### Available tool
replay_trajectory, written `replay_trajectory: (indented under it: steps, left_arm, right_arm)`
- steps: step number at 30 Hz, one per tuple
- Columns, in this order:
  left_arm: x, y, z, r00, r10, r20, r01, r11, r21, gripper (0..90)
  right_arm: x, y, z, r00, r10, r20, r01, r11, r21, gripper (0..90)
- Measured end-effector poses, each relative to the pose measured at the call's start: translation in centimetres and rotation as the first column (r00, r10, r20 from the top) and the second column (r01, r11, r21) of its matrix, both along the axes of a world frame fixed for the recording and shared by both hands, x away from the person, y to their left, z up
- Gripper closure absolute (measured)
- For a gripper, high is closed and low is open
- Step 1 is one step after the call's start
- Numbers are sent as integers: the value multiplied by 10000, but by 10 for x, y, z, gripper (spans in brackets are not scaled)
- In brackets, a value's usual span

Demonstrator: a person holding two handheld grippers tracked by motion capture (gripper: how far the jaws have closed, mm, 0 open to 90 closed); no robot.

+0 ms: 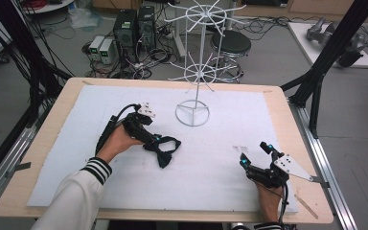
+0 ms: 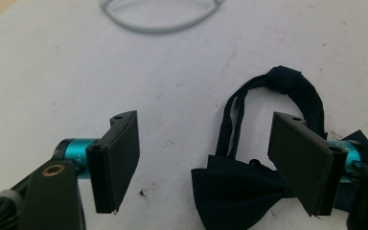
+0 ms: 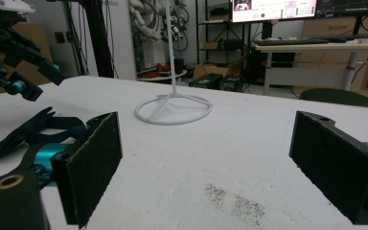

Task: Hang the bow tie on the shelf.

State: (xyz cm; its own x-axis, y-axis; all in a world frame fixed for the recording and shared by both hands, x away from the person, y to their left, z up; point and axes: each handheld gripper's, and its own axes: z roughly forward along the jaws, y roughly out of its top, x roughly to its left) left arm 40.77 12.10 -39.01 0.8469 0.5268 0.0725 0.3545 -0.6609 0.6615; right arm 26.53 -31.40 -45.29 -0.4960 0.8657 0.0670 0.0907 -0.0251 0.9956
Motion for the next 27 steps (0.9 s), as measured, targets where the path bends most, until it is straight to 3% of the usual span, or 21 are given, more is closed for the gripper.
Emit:
replay_trajectory:
  steps: [9, 14, 16, 21, 24, 27]
  left_arm:
    - [8, -19, -8, 9969, -249, -752, 305, 9968, 735, 323]
    - [12, -25, -12, 9941, -371, -1020, 507, 9897, 1338, 365]
    - [15, -30, -14, 9926, -429, -1134, 619, 9835, 1697, 391]
    - [16, -32, -15, 9896, -475, -1358, 718, 9811, 1795, 451]
    - [18, -32, -16, 9879, -537, -1457, 836, 9747, 2071, 451]
    - [18, -33, -17, 9856, -542, -1599, 881, 9731, 2128, 465]
  right_arm:
    - [0, 0, 0, 10000, -2, 24, 2, 10000, -21, 101]
    - [0, 0, 0, 10000, -5, 27, 5, 10000, 3, 101]
    - [0, 0, 0, 10000, 10, 32, -10, 10000, 36, 101]
    - [0, 0, 0, 10000, -14, 7, 14, 10000, 65, 101]
    - [0, -1, 0, 10000, -8, 30, 7, 10000, 68, 101]
    - [0, -1, 0, 10000, -3, 22, 3, 10000, 61, 101]
